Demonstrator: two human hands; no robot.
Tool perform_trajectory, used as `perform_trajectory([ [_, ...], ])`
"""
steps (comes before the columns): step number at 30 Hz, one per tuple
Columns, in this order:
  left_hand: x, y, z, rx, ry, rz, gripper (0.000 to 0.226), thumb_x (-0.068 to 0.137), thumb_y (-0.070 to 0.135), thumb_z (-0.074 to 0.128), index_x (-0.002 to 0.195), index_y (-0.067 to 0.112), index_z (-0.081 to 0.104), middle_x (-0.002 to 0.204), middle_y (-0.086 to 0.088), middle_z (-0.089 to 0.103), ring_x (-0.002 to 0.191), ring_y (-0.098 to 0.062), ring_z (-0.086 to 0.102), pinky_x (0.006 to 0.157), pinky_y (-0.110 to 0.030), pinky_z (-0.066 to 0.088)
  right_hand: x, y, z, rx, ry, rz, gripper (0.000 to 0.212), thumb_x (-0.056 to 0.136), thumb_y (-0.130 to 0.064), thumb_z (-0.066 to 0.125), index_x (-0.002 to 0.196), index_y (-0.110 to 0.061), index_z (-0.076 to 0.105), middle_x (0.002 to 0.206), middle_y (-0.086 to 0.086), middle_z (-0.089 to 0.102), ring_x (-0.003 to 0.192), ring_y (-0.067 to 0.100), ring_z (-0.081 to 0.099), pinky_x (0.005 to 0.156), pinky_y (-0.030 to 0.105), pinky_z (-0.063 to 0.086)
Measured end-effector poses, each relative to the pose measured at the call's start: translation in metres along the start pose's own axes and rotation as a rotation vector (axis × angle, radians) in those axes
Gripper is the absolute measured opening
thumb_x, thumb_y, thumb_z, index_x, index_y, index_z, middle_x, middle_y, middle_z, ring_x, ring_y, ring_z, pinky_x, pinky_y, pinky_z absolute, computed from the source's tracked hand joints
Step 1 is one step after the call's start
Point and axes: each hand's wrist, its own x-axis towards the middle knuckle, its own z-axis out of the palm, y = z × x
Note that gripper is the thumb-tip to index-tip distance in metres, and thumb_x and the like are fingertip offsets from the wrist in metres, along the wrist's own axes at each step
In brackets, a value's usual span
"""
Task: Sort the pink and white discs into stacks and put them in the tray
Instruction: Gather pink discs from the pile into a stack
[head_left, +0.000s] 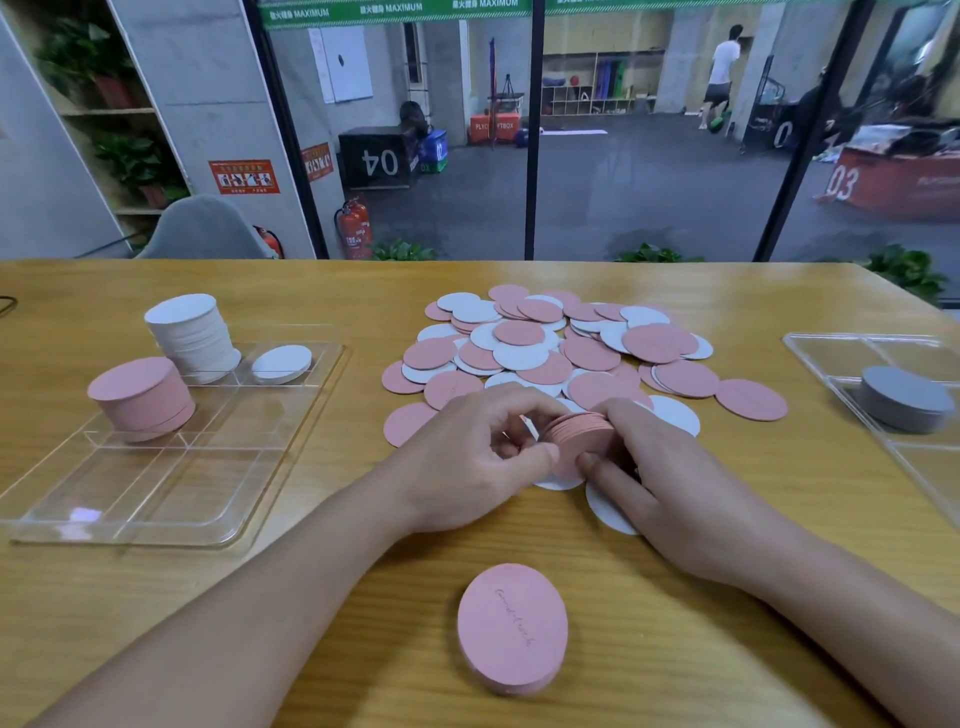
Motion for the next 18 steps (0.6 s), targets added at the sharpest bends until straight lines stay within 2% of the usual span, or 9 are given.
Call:
perform_trajectory([
  [3, 0.0, -0.002, 0.002, 0.023, 0.044, 0.001, 0.019, 0.097, 0.013, 0.077, 0.109, 0.028, 0.075, 0.104, 0.007, 0.071, 0.089, -0.019, 0.066, 0.083, -0.045, 0.06, 0.0, -0.008, 0.001, -0.051, -0.012, 0.014, 0.018, 0.108, -0.047, 0.05, 0.1, -0.034, 0.043, 0.093, -0.015, 0.058, 0.086, 0.009, 0.057, 0.074, 0.037, 0.051],
  [7, 0.002, -0.007, 0.002, 0.077, 0.051, -0.005, 0.01, 0.097, 0.015, 0.076, 0.099, 0.024, 0.073, 0.097, 0.006, 0.069, 0.087, -0.016, 0.065, 0.084, -0.046, 0.057, -0.002, -0.011, 0.0, -0.086, -0.029, -0.008, 0.014, 0.11, -0.048, 0.045, 0.111, -0.034, 0.046, 0.1, -0.018, 0.056, 0.092, 0.008, 0.056, 0.079, 0.037, 0.051],
  [9, 0.003, -0.009, 0.0, 0.063, 0.053, -0.013, 0.008, 0.097, 0.015, 0.076, 0.099, 0.022, 0.074, 0.097, 0.005, 0.069, 0.089, -0.019, 0.066, 0.084, -0.047, 0.058, -0.003, -0.01, -0.001, -0.032, 0.039, -0.022, 0.011, 0.11, -0.044, 0.049, 0.12, -0.039, 0.051, 0.109, -0.021, 0.057, 0.096, 0.008, 0.057, 0.079, 0.032, 0.049],
  [11, 0.003, -0.011, -0.001, 0.048, 0.042, -0.025, 0.006, 0.098, 0.016, 0.076, 0.101, 0.021, 0.074, 0.098, 0.004, 0.069, 0.09, -0.021, 0.066, 0.084, -0.048, 0.058, -0.003, -0.008, -0.001, 0.039, 0.14, -0.027, 0.018, 0.107, -0.034, 0.062, 0.124, -0.04, 0.058, 0.113, -0.022, 0.063, 0.092, 0.011, 0.06, 0.075, 0.025, 0.047],
  [15, -0.001, -0.013, -0.009, 0.02, 0.024, -0.02, 0.008, 0.1, 0.015, 0.077, 0.106, 0.021, 0.078, 0.102, 0.005, 0.073, 0.094, -0.023, 0.07, 0.086, -0.048, 0.059, -0.001, -0.012, -0.002, 0.131, 0.237, 0.007, 0.02, 0.097, -0.022, 0.078, 0.11, -0.035, 0.068, 0.1, -0.019, 0.071, 0.08, 0.016, 0.061, 0.067, 0.018, 0.042],
  [18, -0.004, -0.019, -0.029, 0.054, 0.146, -0.013, 0.015, 0.102, 0.014, 0.075, 0.109, 0.026, 0.082, 0.105, 0.009, 0.078, 0.094, -0.017, 0.071, 0.08, -0.033, 0.056, -0.003, -0.022, -0.009, 0.213, 0.243, 0.06, 0.017, 0.095, -0.02, 0.082, 0.1, -0.033, 0.072, 0.093, -0.018, 0.073, 0.074, 0.011, 0.06, 0.067, 0.017, 0.042],
])
